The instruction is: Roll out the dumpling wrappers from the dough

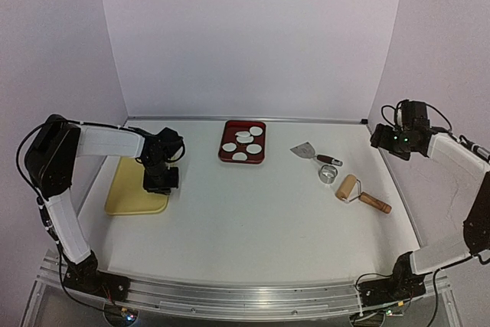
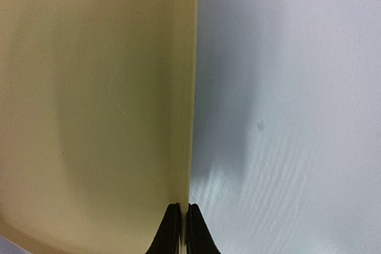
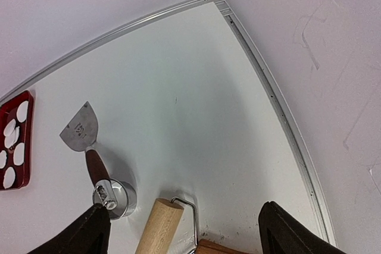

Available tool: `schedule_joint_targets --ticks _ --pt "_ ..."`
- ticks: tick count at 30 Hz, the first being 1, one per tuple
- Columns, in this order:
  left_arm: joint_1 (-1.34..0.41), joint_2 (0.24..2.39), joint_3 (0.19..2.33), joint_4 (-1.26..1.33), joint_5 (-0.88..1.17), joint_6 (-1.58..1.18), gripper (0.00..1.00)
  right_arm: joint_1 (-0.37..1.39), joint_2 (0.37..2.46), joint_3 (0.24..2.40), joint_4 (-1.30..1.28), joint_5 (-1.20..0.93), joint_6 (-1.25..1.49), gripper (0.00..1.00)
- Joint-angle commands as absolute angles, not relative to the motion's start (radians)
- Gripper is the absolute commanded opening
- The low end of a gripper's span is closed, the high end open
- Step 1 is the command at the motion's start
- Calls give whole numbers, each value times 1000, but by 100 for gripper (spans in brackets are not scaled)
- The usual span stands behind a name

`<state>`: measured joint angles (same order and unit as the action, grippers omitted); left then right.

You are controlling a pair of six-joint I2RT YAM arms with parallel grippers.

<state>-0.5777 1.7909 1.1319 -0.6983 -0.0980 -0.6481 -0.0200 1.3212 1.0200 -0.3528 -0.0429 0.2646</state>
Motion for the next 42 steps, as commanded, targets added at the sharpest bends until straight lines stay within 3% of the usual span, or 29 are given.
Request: schedule_joint_targets --ticks 1,10,19,23,31,39,42 --pt "-713 1705 1064 -700 38 -850 0 -20 1342 1003 -352 -102 253 85" --pt "-977 1794 1160 -668 133 -970 0 -20 1358 892 -473 -146 327 81" --pt "-1095 1990 1409 -684 241 -871 1 -21 1436 818 -540 -132 425 69" --pt "-1110 1996 1449 -628 312 -830 13 -20 1504 854 -552 -120 373 67" --pt "-1111 1892 1409 -529 339 -842 46 -20 1628 998 -559 -67 250 59" --pt "-1109 1827 1430 -554 220 -879 58 -20 1674 1114 -599 -70 163 59" --pt "-1107 1823 1431 -546 191 -890 59 -20 1748 1162 -609 -80 120 53"
